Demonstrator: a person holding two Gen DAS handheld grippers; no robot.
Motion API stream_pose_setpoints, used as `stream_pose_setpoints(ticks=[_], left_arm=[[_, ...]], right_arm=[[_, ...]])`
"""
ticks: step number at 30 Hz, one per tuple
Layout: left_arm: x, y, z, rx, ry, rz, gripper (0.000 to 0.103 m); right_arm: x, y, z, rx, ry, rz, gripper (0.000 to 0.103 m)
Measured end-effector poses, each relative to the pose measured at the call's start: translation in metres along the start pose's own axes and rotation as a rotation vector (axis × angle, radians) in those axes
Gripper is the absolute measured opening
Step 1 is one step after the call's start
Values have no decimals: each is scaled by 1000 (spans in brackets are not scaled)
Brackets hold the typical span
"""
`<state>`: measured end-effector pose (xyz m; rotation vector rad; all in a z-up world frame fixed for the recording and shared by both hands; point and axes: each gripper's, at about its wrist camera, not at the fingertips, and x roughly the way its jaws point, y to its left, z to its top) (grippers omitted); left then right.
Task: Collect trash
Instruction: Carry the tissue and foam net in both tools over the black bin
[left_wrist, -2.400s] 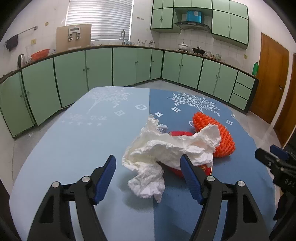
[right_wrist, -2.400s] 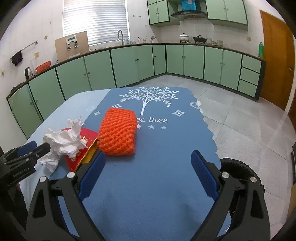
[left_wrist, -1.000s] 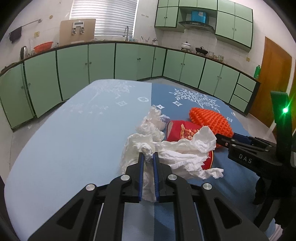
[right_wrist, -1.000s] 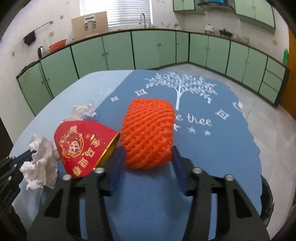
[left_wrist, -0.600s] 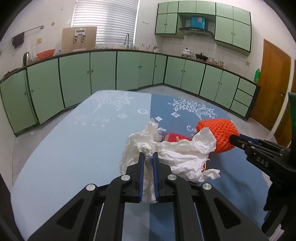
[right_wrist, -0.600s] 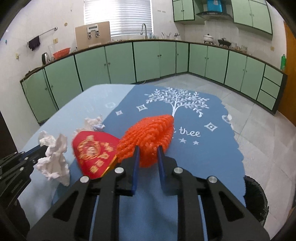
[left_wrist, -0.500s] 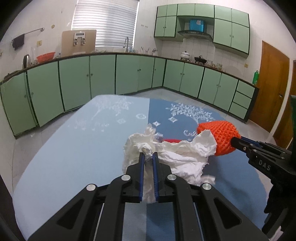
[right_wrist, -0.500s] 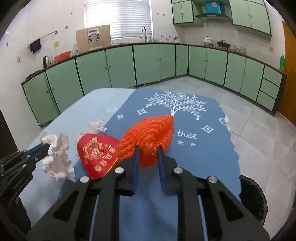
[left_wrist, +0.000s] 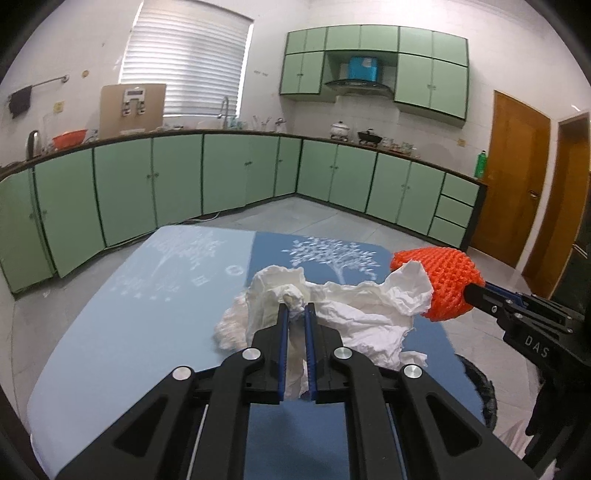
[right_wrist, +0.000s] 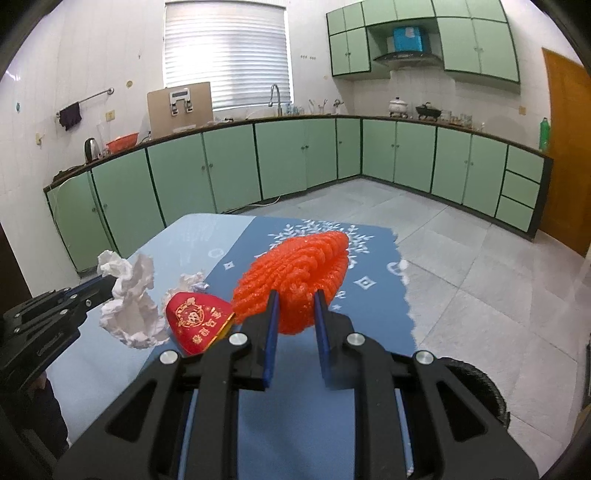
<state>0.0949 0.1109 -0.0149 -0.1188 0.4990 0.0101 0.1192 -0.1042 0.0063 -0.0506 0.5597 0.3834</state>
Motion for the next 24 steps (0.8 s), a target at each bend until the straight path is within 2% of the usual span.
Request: stream_pose_setpoints(ticks=[11,24], left_arm=[[9,-75,11,75,-2,-129,9],[33,-182,2,170,21,-308,8]], right_arm=[[-38,-51,-12,44,-19,-93,18],[-82,-143,-37,116,-32,-265,18]])
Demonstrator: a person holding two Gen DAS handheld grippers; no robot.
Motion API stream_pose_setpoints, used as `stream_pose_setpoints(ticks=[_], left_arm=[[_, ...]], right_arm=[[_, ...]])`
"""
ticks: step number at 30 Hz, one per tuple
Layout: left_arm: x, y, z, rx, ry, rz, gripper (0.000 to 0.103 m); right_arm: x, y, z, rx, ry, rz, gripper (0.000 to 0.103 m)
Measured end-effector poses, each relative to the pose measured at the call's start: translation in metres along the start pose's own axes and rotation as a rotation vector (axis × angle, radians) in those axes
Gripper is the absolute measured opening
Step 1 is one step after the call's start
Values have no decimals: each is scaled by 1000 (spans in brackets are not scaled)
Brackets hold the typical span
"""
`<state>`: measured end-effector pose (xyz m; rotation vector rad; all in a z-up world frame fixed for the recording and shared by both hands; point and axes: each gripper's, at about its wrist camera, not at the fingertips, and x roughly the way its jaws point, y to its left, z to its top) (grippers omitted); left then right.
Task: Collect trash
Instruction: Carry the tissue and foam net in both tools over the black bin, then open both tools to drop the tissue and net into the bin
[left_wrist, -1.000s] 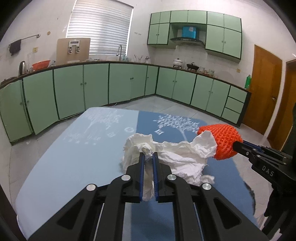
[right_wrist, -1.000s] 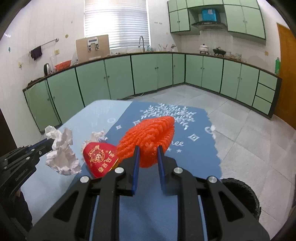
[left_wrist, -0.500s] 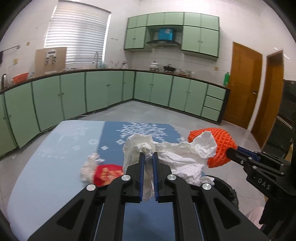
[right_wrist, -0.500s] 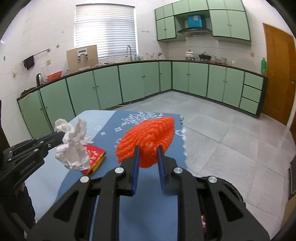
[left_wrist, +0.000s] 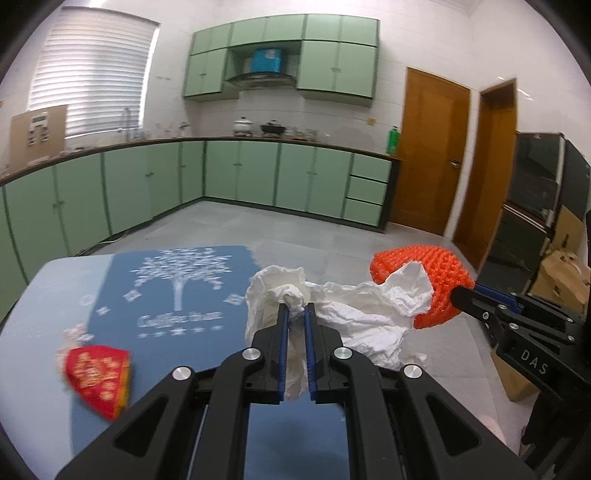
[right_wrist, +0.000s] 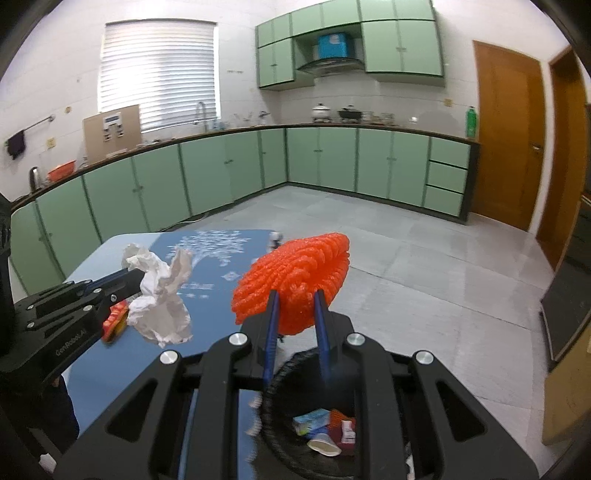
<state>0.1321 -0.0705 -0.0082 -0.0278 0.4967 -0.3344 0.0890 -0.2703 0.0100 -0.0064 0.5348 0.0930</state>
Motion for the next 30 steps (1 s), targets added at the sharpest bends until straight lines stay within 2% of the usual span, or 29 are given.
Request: stream_pose_setpoints(ticks=[7,16,25,28,29,30], left_arm=[[36,-42,-5,34,32,-70,9],[88,-80,-18,56,100,-141,8],[138,-104,-36,66,175,-157,9],[157,-104,-42,50,227,-162,11],[163,-102,-42,37,243,-165,15],[168,-100,-43,24,259,-170,24]], right_arm=[[6,-48,-23,42,33,-79,18],[33,-87,-53,98,102,-132,18],[73,-108,-74,126,183,-150,18],[85,-112,-76,138,212,-156,27],[90,-115,-78,146,222,-160,33],[92,-117,-81,150,230,-165,38]])
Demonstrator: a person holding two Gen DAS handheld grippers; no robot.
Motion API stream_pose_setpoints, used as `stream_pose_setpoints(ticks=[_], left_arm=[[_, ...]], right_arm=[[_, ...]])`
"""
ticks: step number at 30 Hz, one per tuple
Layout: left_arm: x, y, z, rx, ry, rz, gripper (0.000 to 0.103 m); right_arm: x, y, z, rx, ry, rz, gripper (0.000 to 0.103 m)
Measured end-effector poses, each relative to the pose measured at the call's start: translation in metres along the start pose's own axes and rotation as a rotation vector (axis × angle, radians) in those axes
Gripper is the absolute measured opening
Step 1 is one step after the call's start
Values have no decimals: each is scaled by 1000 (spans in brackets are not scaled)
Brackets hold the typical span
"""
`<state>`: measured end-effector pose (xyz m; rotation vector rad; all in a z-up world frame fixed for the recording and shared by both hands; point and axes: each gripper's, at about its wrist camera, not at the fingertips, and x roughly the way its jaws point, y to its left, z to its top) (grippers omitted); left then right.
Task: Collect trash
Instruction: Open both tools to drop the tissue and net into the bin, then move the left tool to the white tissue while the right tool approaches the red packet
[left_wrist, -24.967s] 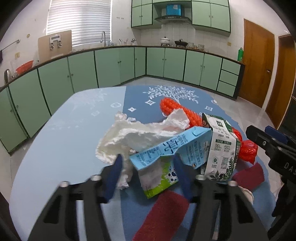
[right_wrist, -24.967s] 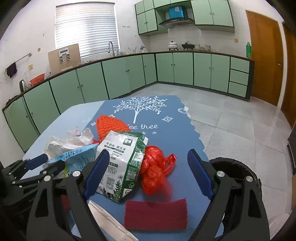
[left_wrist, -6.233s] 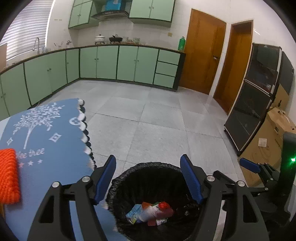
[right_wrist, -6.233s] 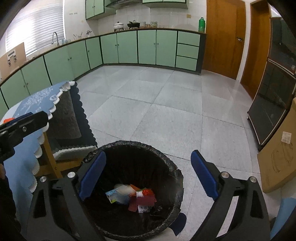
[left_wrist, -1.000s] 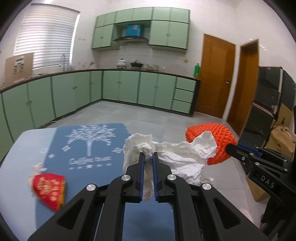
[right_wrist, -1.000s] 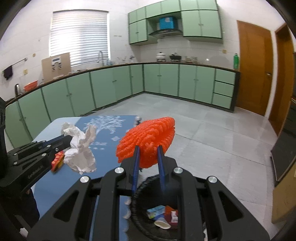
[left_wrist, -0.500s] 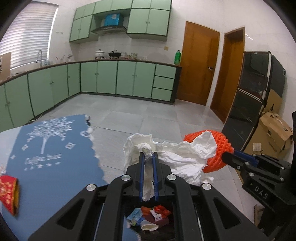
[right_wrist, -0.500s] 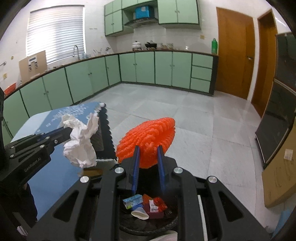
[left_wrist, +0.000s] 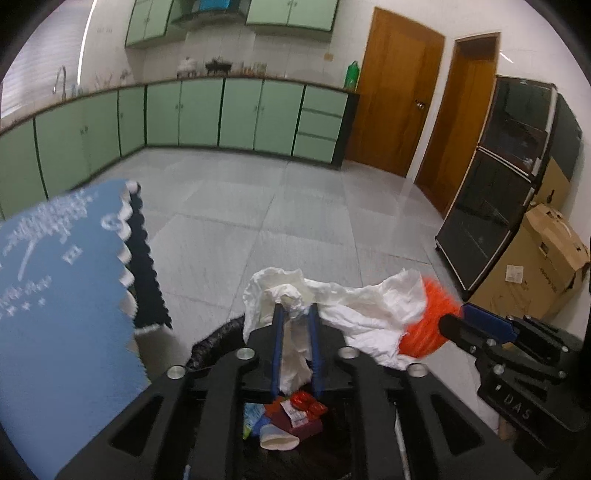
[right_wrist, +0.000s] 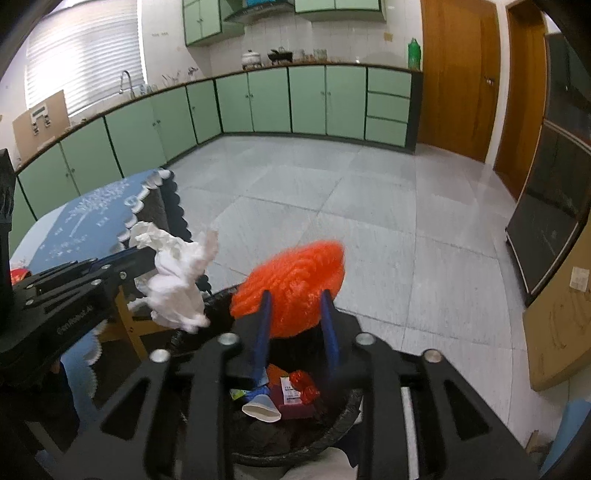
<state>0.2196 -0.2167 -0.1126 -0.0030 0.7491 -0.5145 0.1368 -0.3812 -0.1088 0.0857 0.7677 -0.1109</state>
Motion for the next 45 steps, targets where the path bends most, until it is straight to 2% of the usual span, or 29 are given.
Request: stream_pose_setpoints(ticks=[1,4,6,7,8,12,16,22,27,34,40,45], left_arm=[[2,3,1,-13,6,0,33],[-2,9,4,-22,-14,4,46],[-9,12,7,-21,-34,14,55],[-13,14,8,-24,-43,18,57],[-18,17,9,-26,-55,24,58],[-42,28,15,-39,-97,48,69],[-71,43,16,-39,-146,91,77],[-125,76,10,-59,-195,172,80],[-170,114,-2,-82,-225,262,81],[-230,184,-35,-155,-244,433,82],[-266,242,-65,-208,-246,585,82],[-283,277,-89,-261,-235,647,82]], right_arm=[[3,-1,-1,3,6,-6,40],[6,-5,-2,14,9,-22,57],[4,-7,-2,21,0,-38,73],[3,-8,-2,24,-3,-47,78],[0,-7,-2,28,-12,-59,88],[-15,-1,2,45,-38,-42,95],[-35,7,8,47,-78,-26,95],[-65,41,19,14,-140,31,95],[-81,88,25,-33,-179,106,95],[-88,162,28,-108,-195,222,95],[-87,224,23,-164,-182,295,95],[-84,279,15,-211,-165,337,95]])
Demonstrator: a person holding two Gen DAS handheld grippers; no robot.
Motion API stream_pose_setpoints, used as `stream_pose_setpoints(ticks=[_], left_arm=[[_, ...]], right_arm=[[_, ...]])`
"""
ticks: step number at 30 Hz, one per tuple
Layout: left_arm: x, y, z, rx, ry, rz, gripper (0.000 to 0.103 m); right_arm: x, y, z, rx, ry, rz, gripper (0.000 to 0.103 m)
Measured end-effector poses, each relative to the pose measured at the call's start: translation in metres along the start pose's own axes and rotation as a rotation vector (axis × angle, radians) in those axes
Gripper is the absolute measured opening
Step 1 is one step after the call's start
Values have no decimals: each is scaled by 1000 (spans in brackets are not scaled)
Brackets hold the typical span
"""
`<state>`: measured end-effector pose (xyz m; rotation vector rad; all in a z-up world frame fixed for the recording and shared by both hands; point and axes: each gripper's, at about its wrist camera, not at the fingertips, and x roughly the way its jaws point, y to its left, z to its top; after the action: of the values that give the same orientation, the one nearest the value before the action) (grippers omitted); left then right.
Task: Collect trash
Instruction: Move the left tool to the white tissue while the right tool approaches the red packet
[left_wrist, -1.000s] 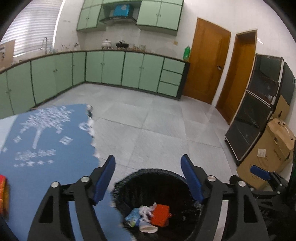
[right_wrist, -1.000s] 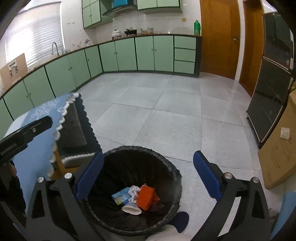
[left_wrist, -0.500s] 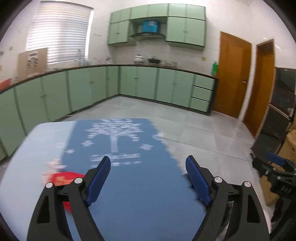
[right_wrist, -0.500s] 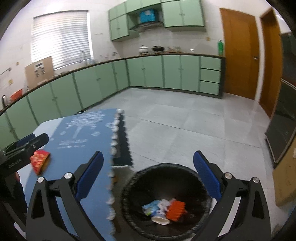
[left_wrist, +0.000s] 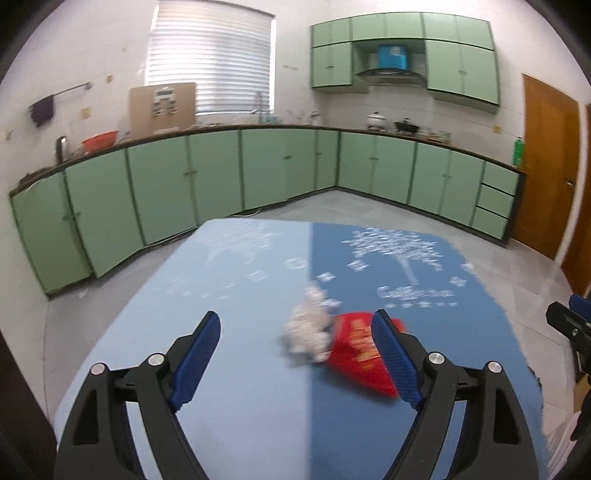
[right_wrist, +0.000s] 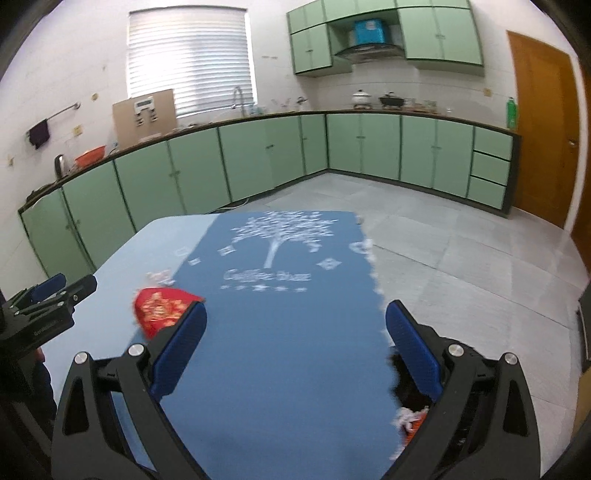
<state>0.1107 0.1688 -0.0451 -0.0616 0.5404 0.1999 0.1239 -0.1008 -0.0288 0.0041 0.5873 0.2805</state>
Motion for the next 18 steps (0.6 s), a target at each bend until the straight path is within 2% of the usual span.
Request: stream_pose_setpoints(ticks=[3,12,18], left_arm=[[6,20,-8,-6,11,34,82],[22,62,-22,-49,40,60,82],[32,82,-29,-74,56,74,82]], right_arm=[[11,28,0,-19,6,17,95],[48,90,-5,-58,39,54,95],[81,128,-11,-66,98,58,95]])
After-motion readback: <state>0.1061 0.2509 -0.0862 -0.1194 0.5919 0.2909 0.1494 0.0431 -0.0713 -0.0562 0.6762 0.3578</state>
